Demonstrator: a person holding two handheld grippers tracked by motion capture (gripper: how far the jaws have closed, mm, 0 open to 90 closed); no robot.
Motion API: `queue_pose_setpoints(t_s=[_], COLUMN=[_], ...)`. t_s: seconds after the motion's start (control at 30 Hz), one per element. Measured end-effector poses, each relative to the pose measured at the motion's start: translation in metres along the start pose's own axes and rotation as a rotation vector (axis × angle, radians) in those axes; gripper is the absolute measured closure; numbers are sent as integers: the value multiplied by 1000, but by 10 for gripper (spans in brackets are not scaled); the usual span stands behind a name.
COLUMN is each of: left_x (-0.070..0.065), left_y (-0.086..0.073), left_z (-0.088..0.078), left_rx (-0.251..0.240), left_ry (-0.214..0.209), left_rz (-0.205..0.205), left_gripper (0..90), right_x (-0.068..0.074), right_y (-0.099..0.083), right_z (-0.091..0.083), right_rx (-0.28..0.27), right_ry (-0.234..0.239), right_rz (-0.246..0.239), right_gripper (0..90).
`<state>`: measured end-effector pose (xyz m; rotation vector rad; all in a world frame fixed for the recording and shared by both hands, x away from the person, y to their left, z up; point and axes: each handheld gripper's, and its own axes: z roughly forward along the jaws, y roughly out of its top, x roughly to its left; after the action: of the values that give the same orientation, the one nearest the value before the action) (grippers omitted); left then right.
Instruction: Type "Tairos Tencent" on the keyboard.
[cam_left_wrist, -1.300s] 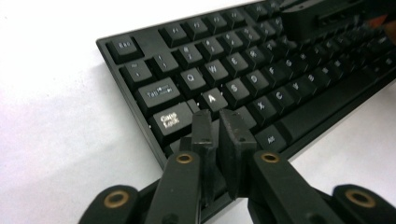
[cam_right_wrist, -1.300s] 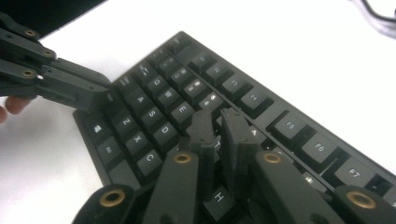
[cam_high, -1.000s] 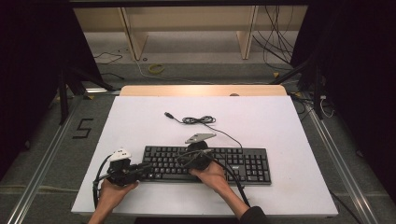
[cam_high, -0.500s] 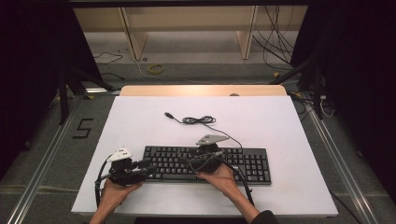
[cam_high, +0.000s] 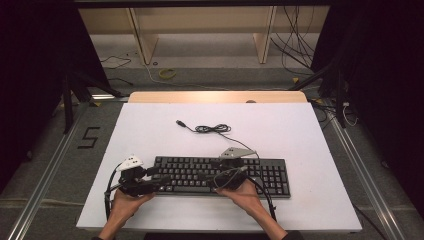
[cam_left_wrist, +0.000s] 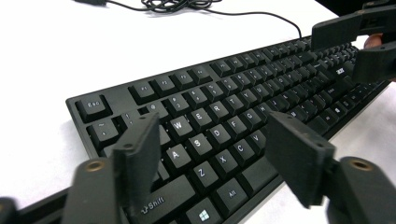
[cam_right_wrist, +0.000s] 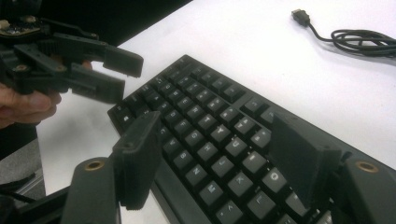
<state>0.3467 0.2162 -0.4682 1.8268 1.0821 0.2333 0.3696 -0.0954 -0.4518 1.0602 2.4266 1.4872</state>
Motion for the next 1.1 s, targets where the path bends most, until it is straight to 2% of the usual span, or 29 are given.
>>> queue_pose_setpoints(t_s=[0.13,0.3,0.53,0.9,1.1], left_x=[1,1,2,1,1], left_y=[2,2,4,5,4], left_z=[1,5,13,21,24], left_rx=[-5,31,88,133,163], left_ry=[6,33,70,93,114], left_rz=[2,18,38,70,87], left_gripper=[478,624,782,885,889], right_x=[-2,-4,-4,-5,-8], right_y=[-3,-5,-5,-6,-9], right_z=[-4,-7,-11,-12,-13], right_rx=[-2,-2,-12,-14,-12], right_ry=[-3,-10,-14,-19,-26], right_rz=[6,5,7,0,-4], right_gripper=[342,325,314,304,297])
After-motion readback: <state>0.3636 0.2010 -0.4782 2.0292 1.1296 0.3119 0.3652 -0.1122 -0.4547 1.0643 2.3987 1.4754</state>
